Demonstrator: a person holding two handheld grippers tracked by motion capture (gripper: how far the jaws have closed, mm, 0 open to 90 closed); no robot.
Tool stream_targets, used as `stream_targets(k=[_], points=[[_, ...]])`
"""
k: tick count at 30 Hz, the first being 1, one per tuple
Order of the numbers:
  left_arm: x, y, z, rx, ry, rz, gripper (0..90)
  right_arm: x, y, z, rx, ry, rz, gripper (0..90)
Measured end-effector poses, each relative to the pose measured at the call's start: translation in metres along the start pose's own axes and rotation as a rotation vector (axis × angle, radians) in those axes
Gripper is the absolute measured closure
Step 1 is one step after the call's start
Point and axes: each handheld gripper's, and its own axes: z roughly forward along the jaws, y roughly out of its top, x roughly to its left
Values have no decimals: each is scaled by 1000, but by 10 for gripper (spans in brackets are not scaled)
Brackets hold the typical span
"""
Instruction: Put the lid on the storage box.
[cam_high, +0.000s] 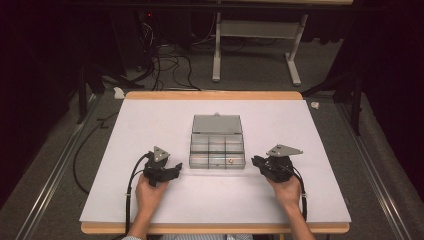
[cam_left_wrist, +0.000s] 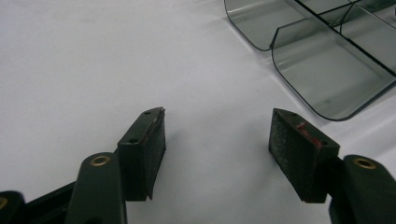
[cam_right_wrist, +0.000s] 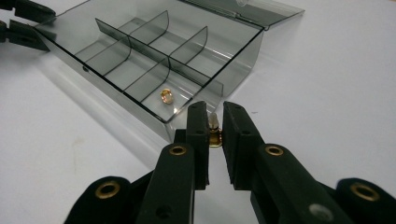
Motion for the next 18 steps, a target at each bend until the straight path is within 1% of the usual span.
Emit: stream_targets(k=[8, 10, 18], points=[[0, 0, 0, 0, -1, 0, 365, 5, 8, 3, -15, 22, -17, 820], [0, 0, 0, 0, -1, 0, 365, 7, 10, 3, -13, 27, -13, 820], [0, 0, 0, 0, -1, 0, 364, 10, 15, 7, -10, 46, -25, 820]])
